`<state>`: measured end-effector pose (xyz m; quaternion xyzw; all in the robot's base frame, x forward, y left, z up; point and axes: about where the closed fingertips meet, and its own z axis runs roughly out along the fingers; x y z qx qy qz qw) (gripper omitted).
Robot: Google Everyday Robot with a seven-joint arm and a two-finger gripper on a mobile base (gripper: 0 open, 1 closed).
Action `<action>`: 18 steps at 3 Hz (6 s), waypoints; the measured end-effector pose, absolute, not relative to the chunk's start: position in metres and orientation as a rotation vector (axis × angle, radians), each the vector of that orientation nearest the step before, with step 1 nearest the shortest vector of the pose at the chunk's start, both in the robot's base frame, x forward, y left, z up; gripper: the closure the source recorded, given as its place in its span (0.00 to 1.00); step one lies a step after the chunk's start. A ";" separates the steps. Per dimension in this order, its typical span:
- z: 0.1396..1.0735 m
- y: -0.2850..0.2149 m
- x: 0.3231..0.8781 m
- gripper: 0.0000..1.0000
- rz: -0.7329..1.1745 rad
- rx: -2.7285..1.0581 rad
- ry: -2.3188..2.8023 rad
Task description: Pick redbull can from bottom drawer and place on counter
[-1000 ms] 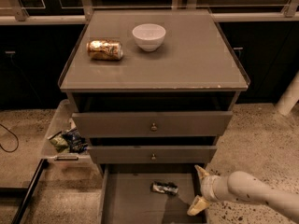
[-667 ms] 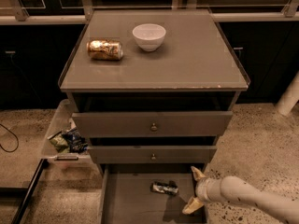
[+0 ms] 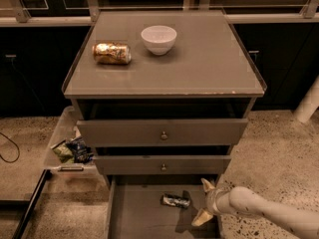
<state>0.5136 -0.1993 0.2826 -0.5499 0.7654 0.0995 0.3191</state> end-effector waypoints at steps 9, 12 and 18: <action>0.176 -0.188 0.568 0.00 0.186 -1.429 1.865; 0.146 -0.153 0.566 0.00 0.651 -1.304 1.911; 0.144 -0.148 0.567 1.00 0.750 -1.256 1.914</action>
Offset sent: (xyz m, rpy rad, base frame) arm 0.0435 0.0313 -0.0627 -0.2709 -0.0721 -0.0912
